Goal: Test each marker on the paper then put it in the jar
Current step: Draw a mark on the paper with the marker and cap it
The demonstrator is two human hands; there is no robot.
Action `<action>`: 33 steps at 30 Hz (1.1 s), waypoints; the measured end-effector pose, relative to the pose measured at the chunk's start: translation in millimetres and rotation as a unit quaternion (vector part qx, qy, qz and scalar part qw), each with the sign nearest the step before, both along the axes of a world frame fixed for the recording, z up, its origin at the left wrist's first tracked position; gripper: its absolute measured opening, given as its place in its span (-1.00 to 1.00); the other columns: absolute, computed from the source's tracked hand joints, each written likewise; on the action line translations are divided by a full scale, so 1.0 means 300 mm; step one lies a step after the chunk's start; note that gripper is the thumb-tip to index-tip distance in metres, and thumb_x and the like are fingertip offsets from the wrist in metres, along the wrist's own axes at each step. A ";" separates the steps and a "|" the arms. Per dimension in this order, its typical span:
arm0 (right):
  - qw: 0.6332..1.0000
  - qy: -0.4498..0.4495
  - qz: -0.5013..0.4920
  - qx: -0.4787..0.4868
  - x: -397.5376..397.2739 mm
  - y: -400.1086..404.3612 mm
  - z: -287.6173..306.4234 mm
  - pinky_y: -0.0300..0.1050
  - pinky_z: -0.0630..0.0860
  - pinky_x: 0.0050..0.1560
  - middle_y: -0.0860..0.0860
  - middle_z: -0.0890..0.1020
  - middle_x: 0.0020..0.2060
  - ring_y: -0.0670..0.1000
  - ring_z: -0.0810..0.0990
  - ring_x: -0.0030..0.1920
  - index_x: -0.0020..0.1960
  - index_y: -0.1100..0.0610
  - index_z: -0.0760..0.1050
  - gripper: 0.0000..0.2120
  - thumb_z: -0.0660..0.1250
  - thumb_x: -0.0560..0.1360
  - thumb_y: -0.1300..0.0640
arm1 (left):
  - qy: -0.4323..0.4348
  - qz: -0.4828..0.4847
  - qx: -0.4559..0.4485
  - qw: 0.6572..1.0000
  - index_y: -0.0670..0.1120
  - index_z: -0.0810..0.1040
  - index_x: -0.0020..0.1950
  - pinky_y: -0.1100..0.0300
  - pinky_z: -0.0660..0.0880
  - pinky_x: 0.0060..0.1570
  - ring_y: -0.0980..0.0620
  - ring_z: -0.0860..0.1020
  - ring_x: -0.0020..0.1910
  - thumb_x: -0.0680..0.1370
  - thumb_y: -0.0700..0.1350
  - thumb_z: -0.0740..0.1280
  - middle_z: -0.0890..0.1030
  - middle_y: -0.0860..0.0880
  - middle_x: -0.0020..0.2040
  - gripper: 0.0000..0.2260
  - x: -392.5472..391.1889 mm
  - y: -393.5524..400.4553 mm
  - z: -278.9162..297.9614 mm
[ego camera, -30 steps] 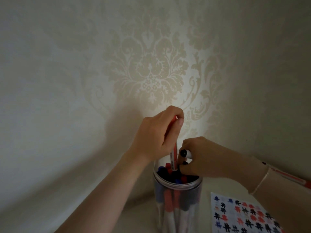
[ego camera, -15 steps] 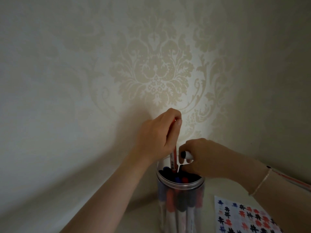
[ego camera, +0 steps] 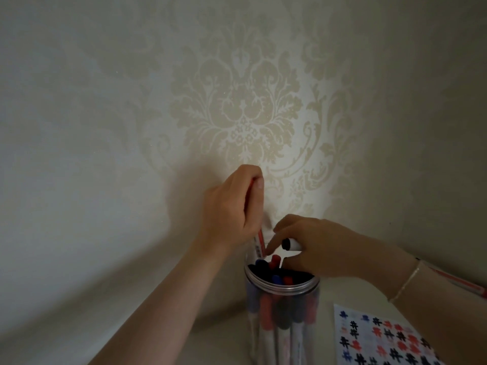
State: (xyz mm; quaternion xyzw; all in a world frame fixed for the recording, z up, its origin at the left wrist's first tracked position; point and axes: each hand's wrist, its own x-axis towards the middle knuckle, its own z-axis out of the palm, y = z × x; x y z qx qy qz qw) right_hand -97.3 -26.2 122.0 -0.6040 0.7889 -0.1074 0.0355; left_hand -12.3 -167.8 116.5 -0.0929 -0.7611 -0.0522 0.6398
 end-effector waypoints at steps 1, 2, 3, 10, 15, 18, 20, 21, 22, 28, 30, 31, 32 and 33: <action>1.000 -0.009 0.002 0.014 0.002 0.001 0.006 -0.27 0.40 0.10 -0.21 0.37 0.30 -0.10 0.47 0.18 0.16 -0.24 0.53 -0.73 0.29 0.50 0.03 | 0.003 -0.001 -0.005 1.000 -0.08 0.38 -0.06 0.28 0.22 -0.57 0.10 0.30 -0.53 0.57 -0.26 0.14 0.31 0.16 -0.37 -0.91 0.002 -0.002 0.001; 1.000 -0.006 0.006 0.023 0.003 0.000 0.010 -0.28 0.38 0.12 -0.22 0.34 0.35 -0.10 0.45 0.23 0.17 -0.26 0.53 -0.70 0.28 0.51 0.05 | 0.006 -0.003 -0.008 1.000 -0.08 0.38 -0.06 0.29 0.21 -0.56 0.10 0.30 -0.52 0.57 -0.26 0.14 0.31 0.16 -0.38 -0.91 0.004 -0.004 0.002; 0.999 0.000 0.006 0.033 0.001 -0.002 0.011 -0.28 0.36 0.12 -0.23 0.32 0.37 -0.10 0.44 0.26 0.17 -0.27 0.53 -0.69 0.27 0.51 0.06 | 0.007 -0.005 -0.008 1.000 -0.09 0.38 -0.06 0.29 0.20 -0.56 0.10 0.29 -0.53 0.57 -0.26 0.14 0.31 0.16 -0.38 -0.91 0.005 -0.006 0.002; 0.997 -0.065 -0.048 -0.001 -0.037 -0.019 -0.027 -0.13 0.51 -0.26 0.18 0.64 -0.04 0.09 0.62 -0.20 0.00 0.22 0.55 -0.75 0.36 0.44 0.05 | 0.005 -0.027 0.034 0.999 -0.08 0.38 -0.04 0.19 0.27 -0.58 0.11 0.33 -0.54 0.59 -0.22 0.12 0.38 0.08 -0.42 -0.92 -0.004 -0.005 -0.022; 0.996 -0.078 -0.052 -0.003 -0.035 -0.019 -0.029 -0.02 0.56 -0.14 0.13 0.65 -0.09 0.12 0.63 -0.12 -0.10 0.16 0.57 -0.66 0.41 0.40 -0.12 | -0.040 -0.048 0.044 0.997 -0.06 0.38 -0.04 0.15 0.29 -0.57 0.08 0.35 -0.55 0.61 -0.18 0.12 0.42 0.02 -0.43 -0.92 -0.026 0.012 -0.040; 0.995 -0.080 -0.059 0.001 -0.031 -0.016 -0.023 -0.06 0.55 -0.13 0.12 0.65 -0.10 0.10 0.63 -0.11 -0.10 0.14 0.59 -0.66 0.43 0.38 -0.14 | -0.067 -0.051 0.049 0.995 -0.06 0.38 -0.05 0.19 0.28 -0.56 0.07 0.34 -0.55 0.61 -0.18 0.12 0.38 0.06 -0.43 -0.91 -0.038 0.013 -0.039; 0.995 -0.081 -0.059 0.001 -0.029 -0.018 -0.020 -0.12 0.51 -0.19 0.14 0.64 -0.10 0.08 0.61 -0.18 -0.07 0.17 0.58 -0.64 0.43 0.39 -0.13 | -0.108 -0.055 0.053 0.991 -0.08 0.41 -0.05 0.25 0.26 -0.56 0.06 0.33 -0.55 0.62 -0.17 0.13 0.35 0.10 -0.44 -0.90 -0.041 0.011 -0.038; 0.995 -0.085 -0.057 0.001 -0.026 -0.019 -0.018 -0.17 0.48 -0.23 0.15 0.64 -0.10 0.04 0.58 -0.24 -0.06 0.19 0.58 -0.64 0.42 0.40 -0.11 | -0.140 -0.053 0.057 0.987 -0.10 0.42 -0.05 0.27 0.25 -0.55 0.06 0.34 -0.54 0.62 -0.16 0.14 0.34 0.10 -0.44 -0.89 -0.042 0.011 -0.038; 0.995 -0.087 -0.056 0.000 -0.024 -0.019 -0.016 -0.21 0.45 -0.27 0.16 0.64 -0.10 -0.01 0.53 -0.28 -0.05 0.21 0.57 -0.65 0.42 0.41 -0.09 | -0.178 -0.047 0.062 0.981 -0.09 0.44 -0.05 0.27 0.26 -0.54 0.05 0.35 -0.53 0.62 -0.14 0.15 0.35 0.10 -0.45 -0.89 -0.043 0.012 -0.037; 0.992 -0.119 -0.049 -0.008 -0.017 -0.007 -0.007 -0.39 0.31 -0.46 -0.01 0.51 -0.38 -0.16 0.40 -0.49 -0.03 0.24 0.58 -0.71 0.41 0.43 0.01 | -0.416 -0.037 0.148 0.897 0.00 0.57 -0.01 0.22 0.53 -0.24 0.18 0.56 -0.40 0.62 -0.06 0.21 0.55 0.16 -0.35 -0.85 -0.006 0.043 0.058; 0.991 -0.127 -0.046 -0.009 -0.017 -0.003 -0.004 -0.39 0.31 -0.46 -0.04 0.50 -0.40 -0.17 0.39 -0.51 0.00 0.22 0.58 -0.74 0.39 0.43 0.05 | -0.512 -0.033 0.181 0.839 0.01 0.63 0.03 0.17 0.59 -0.10 0.18 0.63 -0.31 0.60 -0.12 0.25 0.64 0.14 -0.25 -0.84 0.024 0.039 0.100; 0.991 -0.125 -0.050 -0.011 -0.018 -0.002 -0.006 -0.38 0.32 -0.45 -0.03 0.50 -0.38 -0.16 0.40 -0.49 0.01 0.23 0.57 -0.75 0.38 0.43 0.07 | -0.558 -0.030 0.190 0.807 0.00 0.65 0.05 0.16 0.60 -0.06 0.16 0.65 -0.27 0.59 -0.14 0.27 0.67 0.11 -0.22 -0.83 0.034 0.039 0.111; 0.991 -0.124 -0.055 -0.010 -0.021 -0.002 -0.011 -0.37 0.33 -0.44 -0.02 0.49 -0.38 -0.14 0.40 -0.47 0.01 0.24 0.56 -0.76 0.37 0.43 0.10 | -0.593 -0.024 0.193 0.782 -0.01 0.65 0.08 0.15 0.60 -0.04 0.15 0.67 -0.25 0.57 -0.16 0.30 0.69 0.08 -0.21 -0.83 0.041 0.043 0.114; 0.990 -0.125 -0.061 -0.011 -0.019 -0.001 -0.013 -0.35 0.33 -0.44 -0.01 0.48 -0.39 -0.12 0.40 -0.46 -0.01 0.25 0.55 -0.79 0.35 0.43 0.13 | -0.607 -0.014 0.194 0.771 0.00 0.63 0.12 0.15 0.61 -0.03 0.14 0.67 -0.24 0.55 -0.16 0.33 0.69 0.07 -0.19 -0.81 0.043 0.049 0.110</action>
